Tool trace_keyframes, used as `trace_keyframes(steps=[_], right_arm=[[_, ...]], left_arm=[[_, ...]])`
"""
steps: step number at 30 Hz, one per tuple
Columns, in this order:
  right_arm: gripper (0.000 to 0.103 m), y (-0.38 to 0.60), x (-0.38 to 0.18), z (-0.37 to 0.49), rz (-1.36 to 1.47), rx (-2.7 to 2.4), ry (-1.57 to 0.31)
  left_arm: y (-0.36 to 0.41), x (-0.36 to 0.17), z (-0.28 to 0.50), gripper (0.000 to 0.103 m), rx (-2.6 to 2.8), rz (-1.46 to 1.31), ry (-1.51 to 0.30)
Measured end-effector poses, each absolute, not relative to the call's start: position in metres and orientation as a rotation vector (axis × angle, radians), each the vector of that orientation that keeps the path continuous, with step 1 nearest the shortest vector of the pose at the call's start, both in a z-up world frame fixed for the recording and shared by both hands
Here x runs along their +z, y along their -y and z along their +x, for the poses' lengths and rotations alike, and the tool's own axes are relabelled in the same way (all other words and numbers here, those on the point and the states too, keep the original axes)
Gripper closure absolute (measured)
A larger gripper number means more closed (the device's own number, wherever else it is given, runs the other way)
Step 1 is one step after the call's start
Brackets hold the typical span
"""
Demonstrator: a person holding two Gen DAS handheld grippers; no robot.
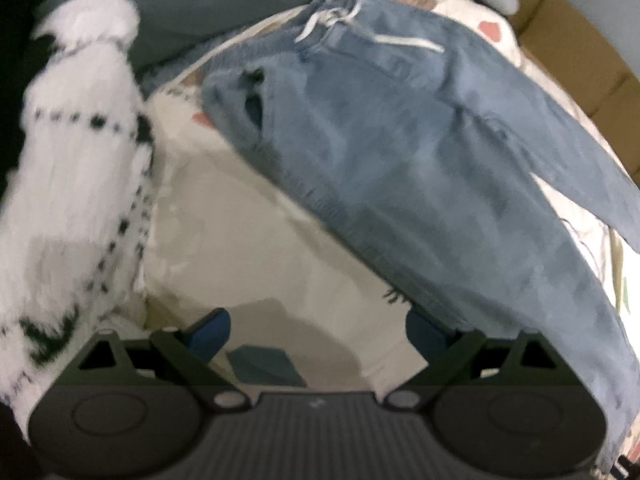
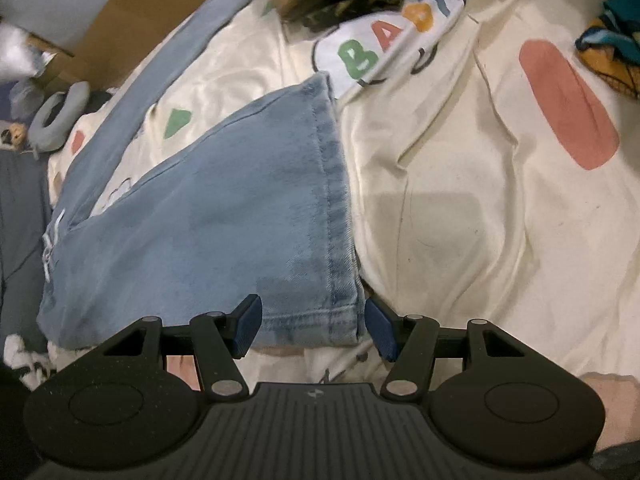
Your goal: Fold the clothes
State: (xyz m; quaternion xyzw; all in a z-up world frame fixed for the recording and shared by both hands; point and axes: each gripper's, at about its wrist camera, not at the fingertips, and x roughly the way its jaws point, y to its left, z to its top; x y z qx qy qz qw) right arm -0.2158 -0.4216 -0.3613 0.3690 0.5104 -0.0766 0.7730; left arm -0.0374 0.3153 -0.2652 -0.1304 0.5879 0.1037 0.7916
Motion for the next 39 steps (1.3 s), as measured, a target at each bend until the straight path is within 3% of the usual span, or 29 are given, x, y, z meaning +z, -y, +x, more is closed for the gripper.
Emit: trace_keyframes(steps=[11,31,39], right_arm=[[0.04,0.421,-0.384,-0.2,0.867,-0.193,-1.111],[0.04,0.448,-0.393,-0.213,1.334,-0.052,-0.951],[0.04,0.435,-0.413,-0.194,1.311,-0.098,-1.034]], left_arm=[[-0.333,-0.265,-0.045,0.007,0.299,-0.399,-1.24],[-0.324,-0.259,-0.033,0.007,0.277,-0.366,-1.232],[-0.322,-0.267,-0.023,0.007,0.256,-0.384,-1.215]])
